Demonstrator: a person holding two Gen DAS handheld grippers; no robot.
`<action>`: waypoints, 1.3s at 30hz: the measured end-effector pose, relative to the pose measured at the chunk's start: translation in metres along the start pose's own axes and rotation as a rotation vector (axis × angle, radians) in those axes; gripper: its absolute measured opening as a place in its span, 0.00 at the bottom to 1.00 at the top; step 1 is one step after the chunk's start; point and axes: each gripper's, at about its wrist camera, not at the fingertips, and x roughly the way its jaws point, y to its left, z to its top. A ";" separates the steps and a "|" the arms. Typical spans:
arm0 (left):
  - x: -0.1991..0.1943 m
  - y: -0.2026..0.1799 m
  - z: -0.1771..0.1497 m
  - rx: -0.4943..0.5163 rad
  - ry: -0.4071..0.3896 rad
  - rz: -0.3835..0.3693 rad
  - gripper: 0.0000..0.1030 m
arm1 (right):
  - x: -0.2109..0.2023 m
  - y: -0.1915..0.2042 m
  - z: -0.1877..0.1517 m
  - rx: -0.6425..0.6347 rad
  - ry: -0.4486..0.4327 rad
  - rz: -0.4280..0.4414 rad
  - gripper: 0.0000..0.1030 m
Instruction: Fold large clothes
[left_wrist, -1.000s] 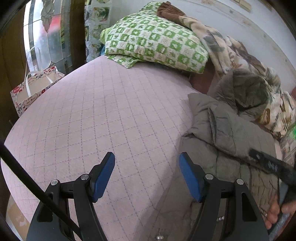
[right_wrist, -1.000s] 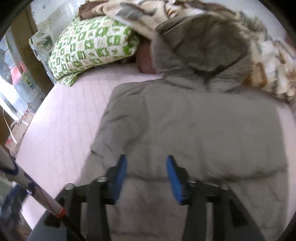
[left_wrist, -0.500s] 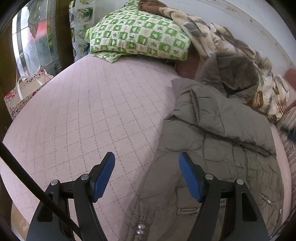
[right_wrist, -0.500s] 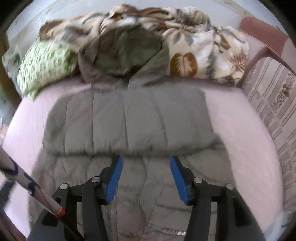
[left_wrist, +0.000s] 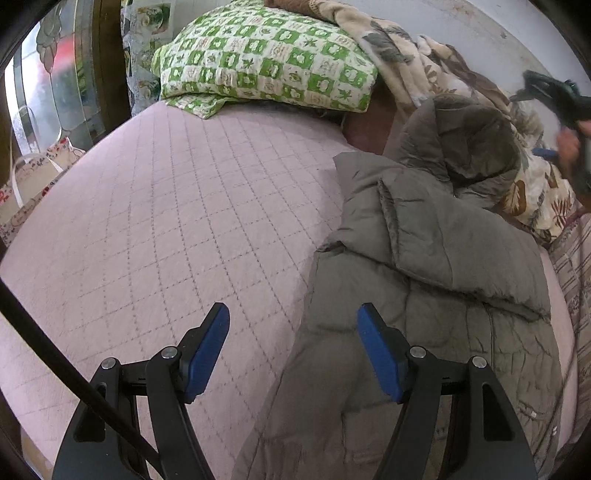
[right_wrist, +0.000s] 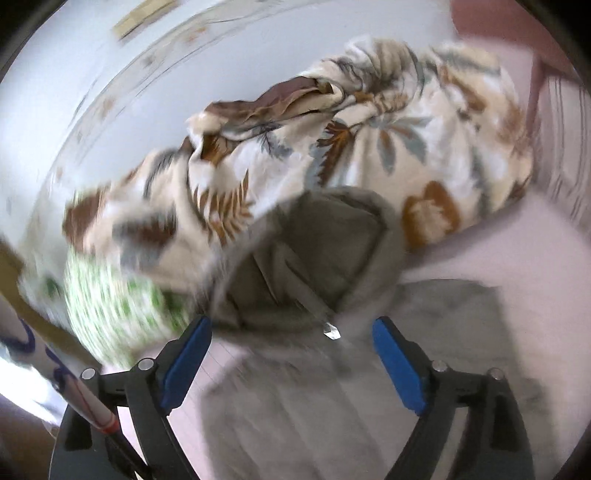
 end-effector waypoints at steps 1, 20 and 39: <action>0.004 0.001 0.001 -0.006 0.010 -0.008 0.69 | 0.012 0.000 0.007 0.033 0.003 0.004 0.90; 0.015 -0.003 0.002 0.013 0.053 -0.015 0.69 | 0.041 0.004 0.009 0.016 0.076 -0.012 0.10; -0.035 0.043 -0.002 -0.119 -0.042 -0.030 0.69 | -0.025 -0.138 -0.215 0.053 0.306 -0.152 0.07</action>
